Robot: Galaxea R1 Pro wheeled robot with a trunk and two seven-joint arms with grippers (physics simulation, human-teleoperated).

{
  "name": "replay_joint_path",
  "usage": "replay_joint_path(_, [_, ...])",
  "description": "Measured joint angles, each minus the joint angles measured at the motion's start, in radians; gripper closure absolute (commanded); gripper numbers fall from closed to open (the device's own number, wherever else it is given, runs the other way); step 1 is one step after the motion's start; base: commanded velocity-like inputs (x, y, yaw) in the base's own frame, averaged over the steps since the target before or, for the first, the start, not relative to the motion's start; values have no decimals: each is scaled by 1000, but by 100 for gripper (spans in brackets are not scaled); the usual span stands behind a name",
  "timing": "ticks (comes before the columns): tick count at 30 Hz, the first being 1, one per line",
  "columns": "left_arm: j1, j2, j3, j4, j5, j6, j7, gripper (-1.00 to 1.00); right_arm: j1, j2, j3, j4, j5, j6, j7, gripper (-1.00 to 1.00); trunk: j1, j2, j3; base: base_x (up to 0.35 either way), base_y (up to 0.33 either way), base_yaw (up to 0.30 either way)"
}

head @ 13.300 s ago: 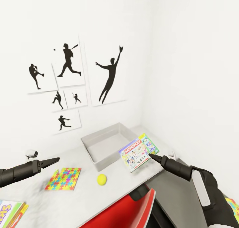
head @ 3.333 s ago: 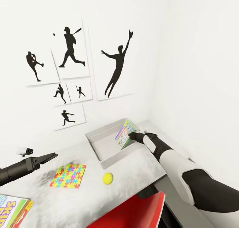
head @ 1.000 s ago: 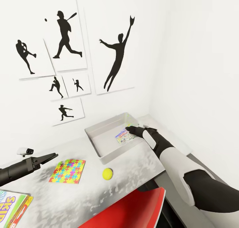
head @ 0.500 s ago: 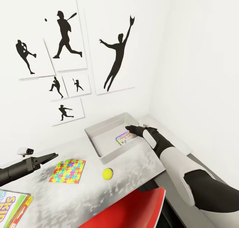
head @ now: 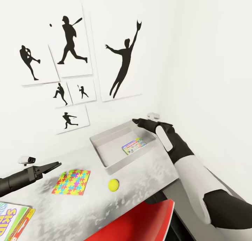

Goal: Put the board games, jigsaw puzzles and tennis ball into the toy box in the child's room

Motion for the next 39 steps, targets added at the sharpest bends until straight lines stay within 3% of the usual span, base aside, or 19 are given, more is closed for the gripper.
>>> replay_joint_path(5, [0,0,0,0,0,0,0,-100,57,-37,-4,-102,-7,56,1,-100,0,0,8,0,0,0])
replay_joint_path(10, [0,-1,0,0,0,0,0,-100,139,-84,-53,-185,-53,87,42,-100,0,0,16,0,0,0])
replay_joint_path(14, [0,-1,0,0,0,0,0,-100,244,-143,-97,-234,-123,89,154,-100,0,0,23,0,0,0])
replay_joint_path(18, [0,-1,0,0,0,0,0,-100,346,-189,-140,-254,-159,82,290,-100,0,0,29,0,0,0])
replay_joint_path(21, [0,-3,0,0,0,-1,0,-100,412,-203,-196,-259,-165,78,403,-100,0,0,34,0,0,0])
replay_joint_path(26, [0,-7,-1,0,0,-2,0,-100,498,-210,-250,-261,-169,62,510,-100,0,0,42,0,0,0])
replay_joint_path(29, [0,-7,-2,0,0,-3,0,-100,533,-212,-261,-264,-171,28,541,-100,0,0,47,0,0,0])
replay_joint_path(39, [0,-8,-2,0,0,-3,0,-100,560,-219,-266,-278,-177,13,707,-100,0,0,64,0,0,0])
